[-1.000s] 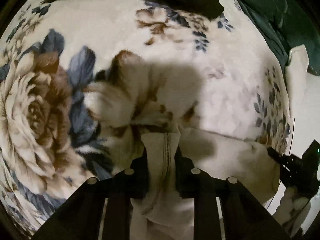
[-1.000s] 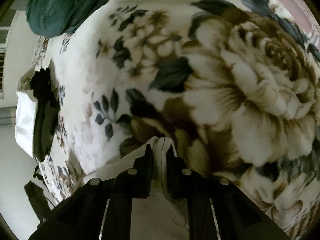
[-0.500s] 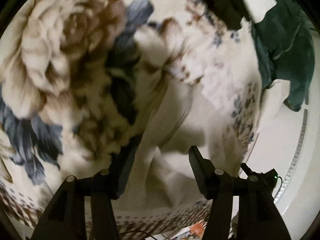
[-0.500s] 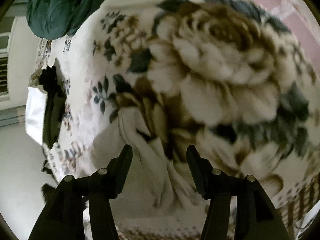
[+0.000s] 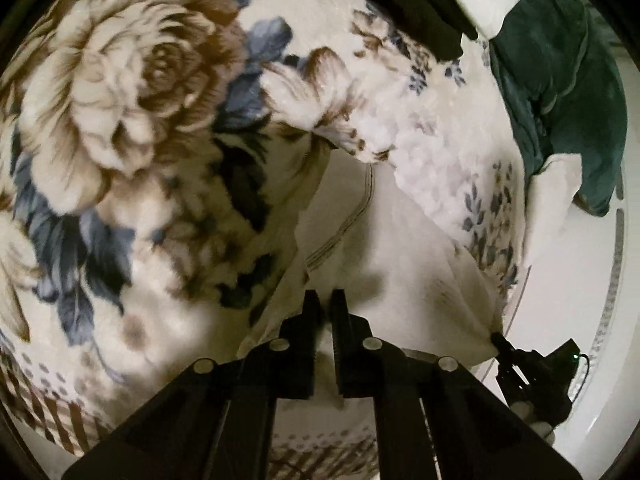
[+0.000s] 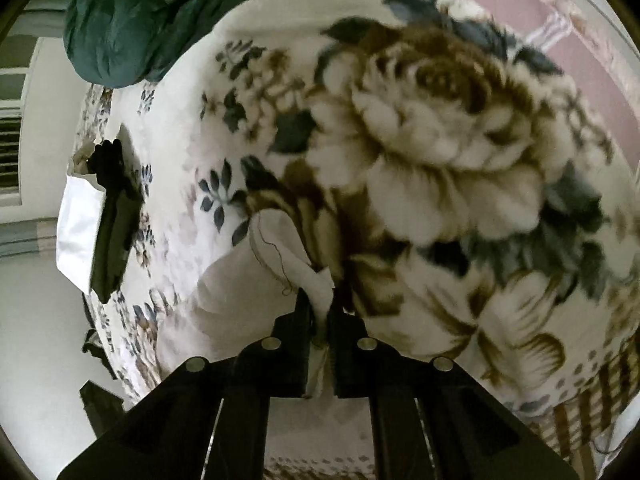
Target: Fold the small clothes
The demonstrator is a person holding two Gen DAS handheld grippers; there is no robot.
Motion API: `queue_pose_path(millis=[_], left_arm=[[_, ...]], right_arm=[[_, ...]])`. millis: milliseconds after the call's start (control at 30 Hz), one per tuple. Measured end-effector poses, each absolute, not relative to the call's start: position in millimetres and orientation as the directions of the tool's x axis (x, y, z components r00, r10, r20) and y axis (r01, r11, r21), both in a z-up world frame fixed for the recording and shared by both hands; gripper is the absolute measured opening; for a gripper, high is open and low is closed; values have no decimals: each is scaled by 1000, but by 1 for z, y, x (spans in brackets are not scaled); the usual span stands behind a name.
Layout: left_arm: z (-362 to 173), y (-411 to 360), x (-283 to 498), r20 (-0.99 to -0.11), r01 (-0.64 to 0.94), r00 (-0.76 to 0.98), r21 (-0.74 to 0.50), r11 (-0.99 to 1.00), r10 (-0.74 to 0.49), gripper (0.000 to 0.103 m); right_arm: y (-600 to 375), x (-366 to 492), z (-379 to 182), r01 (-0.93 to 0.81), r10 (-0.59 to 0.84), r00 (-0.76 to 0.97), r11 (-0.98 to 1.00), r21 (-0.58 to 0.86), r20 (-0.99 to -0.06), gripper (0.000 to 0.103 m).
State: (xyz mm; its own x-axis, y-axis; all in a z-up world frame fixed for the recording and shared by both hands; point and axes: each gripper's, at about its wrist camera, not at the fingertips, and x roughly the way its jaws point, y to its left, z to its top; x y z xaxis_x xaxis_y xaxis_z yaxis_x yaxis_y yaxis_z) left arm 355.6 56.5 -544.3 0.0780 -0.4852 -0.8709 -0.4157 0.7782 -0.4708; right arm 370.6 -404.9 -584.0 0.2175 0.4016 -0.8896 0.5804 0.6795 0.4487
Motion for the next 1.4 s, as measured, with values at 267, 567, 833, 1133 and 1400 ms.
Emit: queue_pose_path(millis=[267,567,833,1133,1400], left_arm=[[-557,59,343,-889,-430,13,-418,800,-457,4],[-565,84,350,-757,-426,192,-638,641,-625,65],[-612,38,379,-712,-334,79,-679,654,-698,67],[-591,8,382,-799,-275,109,-596,755,-591,21],[-541,20,396,-786,-250,129,-616,747,-604,20]], right_arm=[[-402,383,-609,547,357,76,766,338,-931,8],[-413,377,-636,488,578,164,657,575,-800,71],[-396,380,-687,372,775,90,557,743,-626,73],[-366,373,-682,344,750,114,585,734,-651,23],[-349,381,-607,297,686,151,656,694,-712,21]])
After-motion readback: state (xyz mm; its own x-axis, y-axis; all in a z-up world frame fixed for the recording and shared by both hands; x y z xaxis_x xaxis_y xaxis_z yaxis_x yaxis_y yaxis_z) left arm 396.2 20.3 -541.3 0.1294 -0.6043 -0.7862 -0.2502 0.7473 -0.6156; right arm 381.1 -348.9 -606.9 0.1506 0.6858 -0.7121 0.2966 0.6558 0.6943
